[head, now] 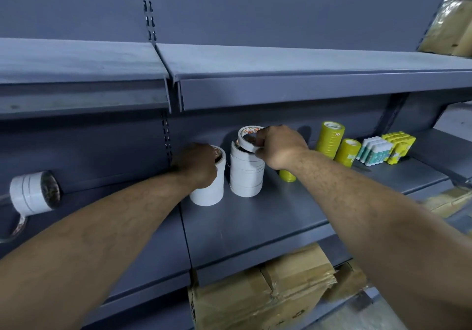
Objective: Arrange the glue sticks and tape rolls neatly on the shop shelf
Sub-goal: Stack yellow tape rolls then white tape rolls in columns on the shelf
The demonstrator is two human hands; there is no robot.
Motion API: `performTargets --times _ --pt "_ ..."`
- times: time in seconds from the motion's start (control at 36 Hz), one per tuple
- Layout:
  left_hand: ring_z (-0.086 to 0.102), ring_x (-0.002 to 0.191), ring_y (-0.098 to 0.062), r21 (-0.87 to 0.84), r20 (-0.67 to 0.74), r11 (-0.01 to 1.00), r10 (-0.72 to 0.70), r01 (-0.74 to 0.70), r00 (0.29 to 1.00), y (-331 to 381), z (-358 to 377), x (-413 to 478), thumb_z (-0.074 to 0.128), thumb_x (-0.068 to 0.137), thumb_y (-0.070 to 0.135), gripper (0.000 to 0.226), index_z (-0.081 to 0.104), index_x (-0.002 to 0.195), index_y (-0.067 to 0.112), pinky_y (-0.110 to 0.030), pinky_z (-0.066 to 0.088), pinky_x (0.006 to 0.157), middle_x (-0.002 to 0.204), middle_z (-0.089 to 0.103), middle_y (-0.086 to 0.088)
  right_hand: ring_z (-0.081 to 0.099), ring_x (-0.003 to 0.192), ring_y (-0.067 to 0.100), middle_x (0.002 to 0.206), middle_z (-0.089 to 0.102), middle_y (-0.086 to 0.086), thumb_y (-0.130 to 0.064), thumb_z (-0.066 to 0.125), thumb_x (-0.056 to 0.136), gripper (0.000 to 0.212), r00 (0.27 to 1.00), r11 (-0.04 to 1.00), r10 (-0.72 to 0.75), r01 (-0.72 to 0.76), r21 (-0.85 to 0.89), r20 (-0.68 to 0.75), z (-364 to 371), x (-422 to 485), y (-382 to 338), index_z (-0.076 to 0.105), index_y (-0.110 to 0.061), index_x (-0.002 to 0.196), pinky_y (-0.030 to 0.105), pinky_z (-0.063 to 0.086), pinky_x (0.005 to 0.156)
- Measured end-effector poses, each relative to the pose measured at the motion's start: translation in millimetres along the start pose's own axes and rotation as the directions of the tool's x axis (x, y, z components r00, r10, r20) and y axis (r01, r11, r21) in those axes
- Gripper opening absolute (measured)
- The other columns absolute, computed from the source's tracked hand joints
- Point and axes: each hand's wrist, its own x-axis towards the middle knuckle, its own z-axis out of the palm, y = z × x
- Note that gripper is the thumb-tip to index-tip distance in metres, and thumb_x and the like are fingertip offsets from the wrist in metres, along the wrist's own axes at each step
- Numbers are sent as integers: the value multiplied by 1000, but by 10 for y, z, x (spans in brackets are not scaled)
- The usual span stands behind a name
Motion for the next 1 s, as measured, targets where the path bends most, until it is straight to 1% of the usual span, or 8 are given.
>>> performTargets --times 0.14,0.22,0.36,0.42,0.5,0.75,0.92,1.0 --pt "65 99 -33 61 16 997 40 -41 999 18 6 -22 61 90 34 19 58 85 16 -32 45 74 108 68 -12 63 99 24 108 68 -3 -29 62 89 23 1000 1000 11 -11 10 20 7 32 -44 71 -30 111 29 50 72" --pt "63 103 -34 64 18 997 41 -42 999 47 -18 -50 60 91 32 18 62 92 14 -33 43 74 112 66 -13 64 95 23 104 69 -3 -26 63 87 21 1000 1000 12 -13 29 23 27 73 -50 72 -28 106 30 55 74" --pt "61 89 -31 21 46 999 41 -42 998 44 -115 -82 58 89 24 35 35 66 13 -31 40 66 100 65 -13 63 92 21 103 68 -4 -29 64 88 20 1000 999 -4 3 43 30 74 138 -76 71 -27 106 30 56 74" --pt "56 80 -27 2 58 1000 31 -31 998 59 -154 -97 59 88 22 32 37 65 14 -30 41 64 91 61 -9 62 93 20 106 68 -4 -32 65 89 22 999 999 -18 17 42 40 93 154 -86 69 -28 110 28 53 72" --pt "57 86 -27 -23 55 999 25 -23 998 85 -175 -128 60 86 26 20 45 76 17 -29 40 66 86 50 -1 64 98 21 110 69 -4 -31 65 88 28 999 999 -8 6 39 41 105 173 -98 68 -29 115 29 53 75" --pt "56 82 -25 -45 3 998 42 -42 999 38 -145 -171 60 88 27 14 61 82 15 -30 42 67 83 54 1 65 95 22 107 70 0 -28 66 88 26 998 1000 16 -17 21 57 127 192 -127 69 -24 114 32 57 78" --pt "49 77 -24 -69 -10 997 45 -46 999 23 -187 -184 60 88 24 14 57 79 14 -28 39 67 82 52 1 62 90 21 104 70 2 -29 66 87 24 997 1000 26 -27 2 75 128 230 -151 71 -20 108 30 55 76" --pt "49 77 -24 -80 -15 996 41 -42 999 11 -194 -183 61 88 25 17 52 76 17 -29 39 66 88 60 -4 58 85 20 102 69 2 -30 66 88 23 996 999 23 -21 -25 85 120 239 -154 72 -19 107 28 50 71"
